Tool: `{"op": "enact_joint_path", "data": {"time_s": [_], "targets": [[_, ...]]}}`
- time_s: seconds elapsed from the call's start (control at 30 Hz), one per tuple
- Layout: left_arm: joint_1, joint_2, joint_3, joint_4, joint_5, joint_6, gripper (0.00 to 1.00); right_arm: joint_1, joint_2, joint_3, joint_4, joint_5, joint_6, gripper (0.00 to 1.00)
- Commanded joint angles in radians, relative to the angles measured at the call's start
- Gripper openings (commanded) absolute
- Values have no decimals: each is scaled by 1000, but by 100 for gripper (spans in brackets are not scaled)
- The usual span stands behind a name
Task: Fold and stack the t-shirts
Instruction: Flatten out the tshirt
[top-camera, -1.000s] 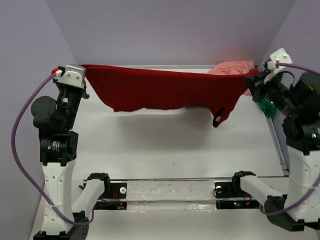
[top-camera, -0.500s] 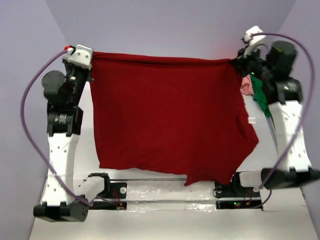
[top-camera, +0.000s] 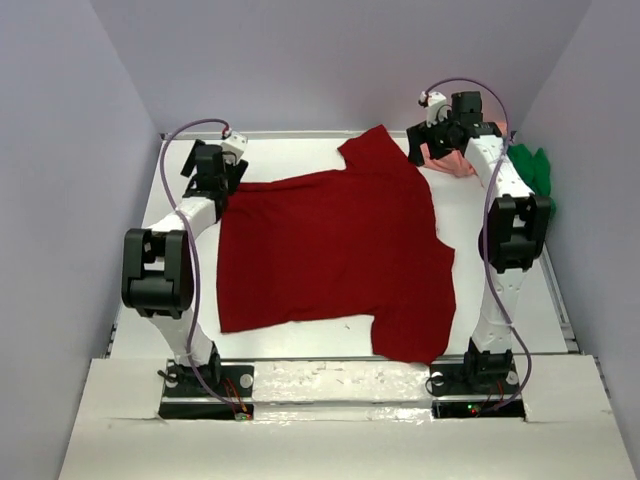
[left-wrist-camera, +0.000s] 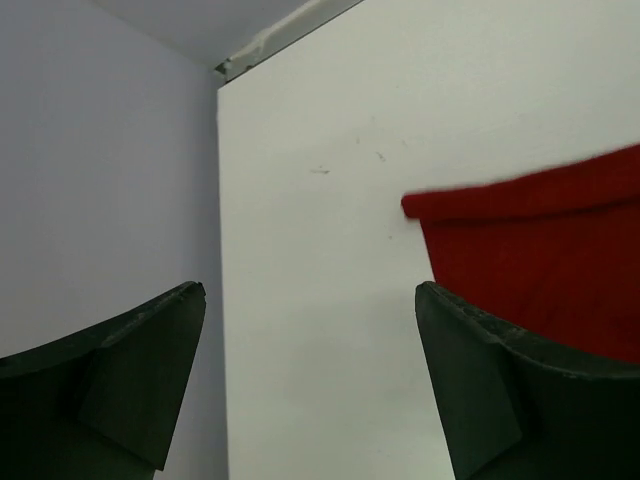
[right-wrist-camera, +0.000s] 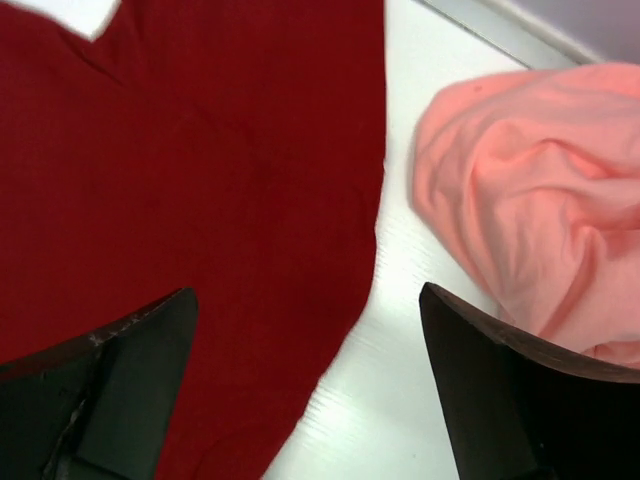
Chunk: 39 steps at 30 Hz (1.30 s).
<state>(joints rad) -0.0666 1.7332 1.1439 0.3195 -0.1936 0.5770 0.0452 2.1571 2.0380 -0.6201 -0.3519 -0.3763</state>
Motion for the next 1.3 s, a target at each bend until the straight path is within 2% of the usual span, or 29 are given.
{"op": "enact_joint_path", "data": {"time_s": [0.0,0.1,0.2,0.27,0.37,0.4,0.43,0.53,0.63,0.7,0.73,0.8,0.87,0.9,0.93,0.97,1.03,1.1,1.13,1.2,1.23,1.27], "targets": [[-78,-87,-36,257,-306,182,99,-4,-80,10,-21,30,-39,100],[-105,-170,-39,262,-343,230,99,-4,-207,-125,16,24,-52,100],[-117,-254,-33,198,-302,235,99,-4,-336,-235,20,36,-55,100],[-113,-297,-29,81,-221,204,99,-4,-402,-298,19,51,-55,100],[-93,-365,-16,-112,-10,97,99,-4,-548,-488,22,66,-58,99],[-88,-379,-25,-137,-9,96,99,-4,-584,-525,22,70,-58,99],[-81,-405,-41,-213,85,75,99,-4,-658,-565,20,77,-58,99],[-73,-472,-94,-290,239,70,99,-4,-778,-711,-7,71,-58,97],[-73,-543,-162,-491,377,92,99,-4,-919,-824,-75,71,-46,93],[-75,-589,-196,-545,417,106,96,-4,-1023,-880,-124,68,-33,87],[-75,-631,-223,-601,424,125,91,-4,-1060,-932,-138,57,-29,82],[-75,-670,-246,-652,431,133,90,-4,-1149,-978,-165,42,-9,72],[-75,-728,-289,-695,424,138,90,-13,-1187,-1016,-178,25,2,56],[-75,-748,-306,-700,428,144,91,-13,-1203,-1009,-178,37,16,53],[-75,-783,-341,-697,431,144,91,-13,-1201,-1003,-179,50,22,45],[-75,-797,-355,-694,433,144,91,-13,-1194,-989,-179,31,27,44],[-73,-808,-374,-686,442,141,91,-13,-1160,-974,-184,2,25,38],[-75,-785,-378,-668,460,109,91,-13,-1067,-935,-176,-21,28,23],[-75,-770,-369,-646,465,95,91,-13,-990,-918,-175,-28,28,11],[-75,-715,-355,-610,483,66,73,-13,-859,-844,-170,-48,27,0],[-75,-692,-348,-591,484,51,73,-13,-858,-813,-170,-48,27,0],[-75,-667,-340,-573,479,35,70,-13,-773,-782,-170,-44,27,0]]}}
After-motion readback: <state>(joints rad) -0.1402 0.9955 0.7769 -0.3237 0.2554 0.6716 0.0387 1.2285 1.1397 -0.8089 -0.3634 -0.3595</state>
